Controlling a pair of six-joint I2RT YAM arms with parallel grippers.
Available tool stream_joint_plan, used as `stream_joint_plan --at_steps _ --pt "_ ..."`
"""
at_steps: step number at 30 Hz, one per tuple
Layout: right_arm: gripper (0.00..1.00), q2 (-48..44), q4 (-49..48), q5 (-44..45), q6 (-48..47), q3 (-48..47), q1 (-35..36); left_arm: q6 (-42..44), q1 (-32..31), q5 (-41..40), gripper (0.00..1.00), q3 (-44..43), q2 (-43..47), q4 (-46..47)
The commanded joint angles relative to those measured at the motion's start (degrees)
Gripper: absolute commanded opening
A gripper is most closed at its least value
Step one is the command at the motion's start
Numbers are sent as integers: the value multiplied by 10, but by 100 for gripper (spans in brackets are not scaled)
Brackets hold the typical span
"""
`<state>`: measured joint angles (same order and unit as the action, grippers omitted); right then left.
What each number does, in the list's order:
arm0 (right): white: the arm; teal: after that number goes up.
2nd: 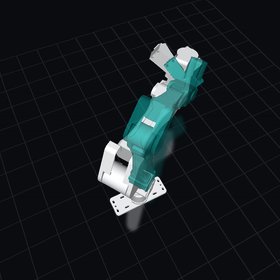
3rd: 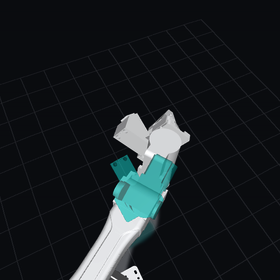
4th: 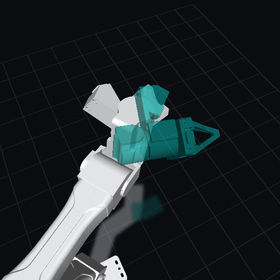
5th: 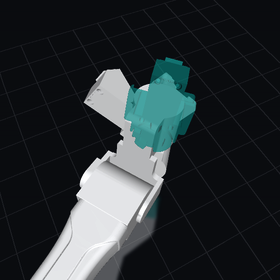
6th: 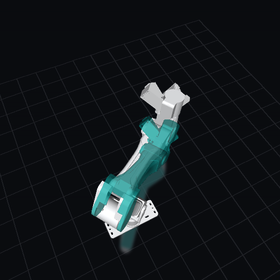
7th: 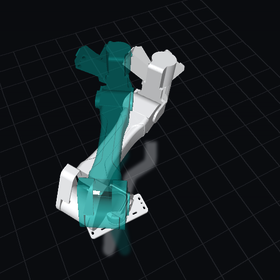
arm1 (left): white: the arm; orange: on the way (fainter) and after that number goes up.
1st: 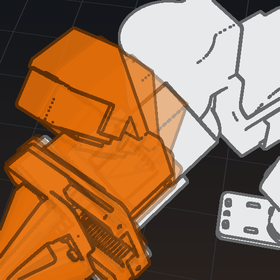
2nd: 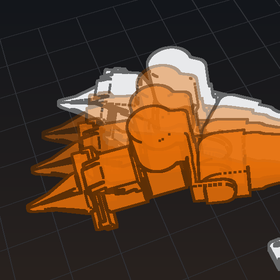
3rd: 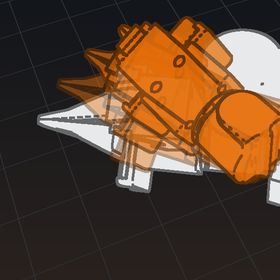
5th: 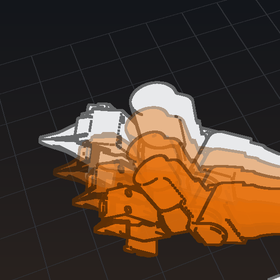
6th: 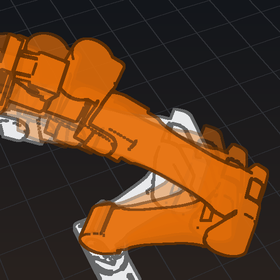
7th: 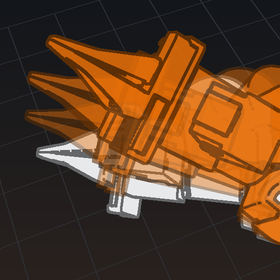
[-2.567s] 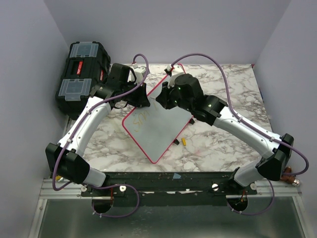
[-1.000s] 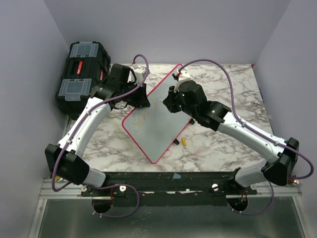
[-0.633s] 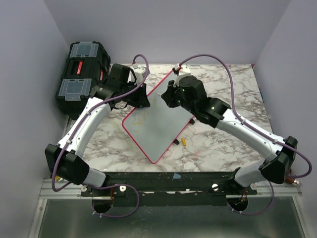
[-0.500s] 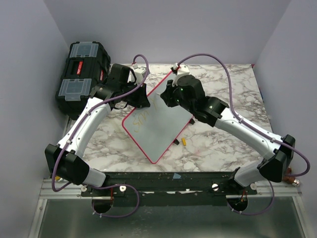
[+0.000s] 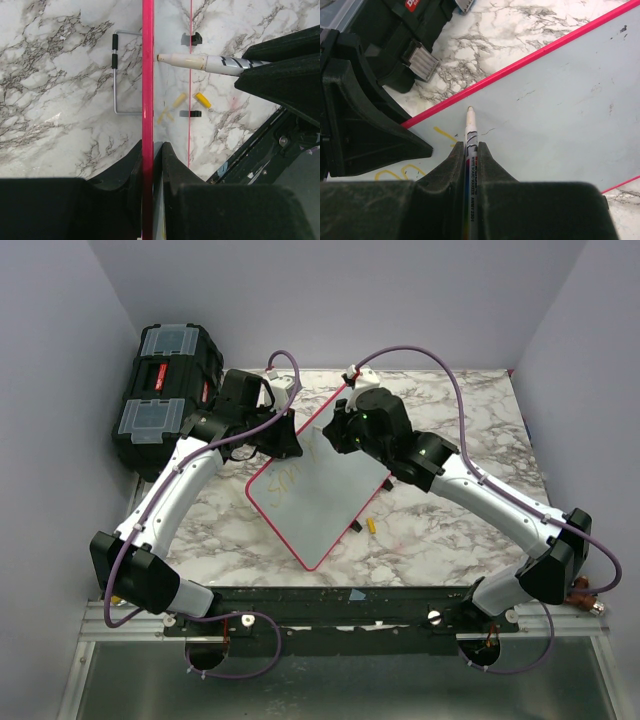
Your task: Write a sentence on the whiteboard
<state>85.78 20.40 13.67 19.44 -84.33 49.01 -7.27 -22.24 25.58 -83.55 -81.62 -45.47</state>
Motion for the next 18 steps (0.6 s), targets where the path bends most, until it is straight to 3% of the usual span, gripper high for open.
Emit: stream_joint_plan --at_steps 1,18 --pt "1 9 -6 -22 -9 -5 -3 57 2 -42 0 4 23 21" --pt "1 -19 6 -54 11 60 -3 55 1 -44 0 -3 20 17"
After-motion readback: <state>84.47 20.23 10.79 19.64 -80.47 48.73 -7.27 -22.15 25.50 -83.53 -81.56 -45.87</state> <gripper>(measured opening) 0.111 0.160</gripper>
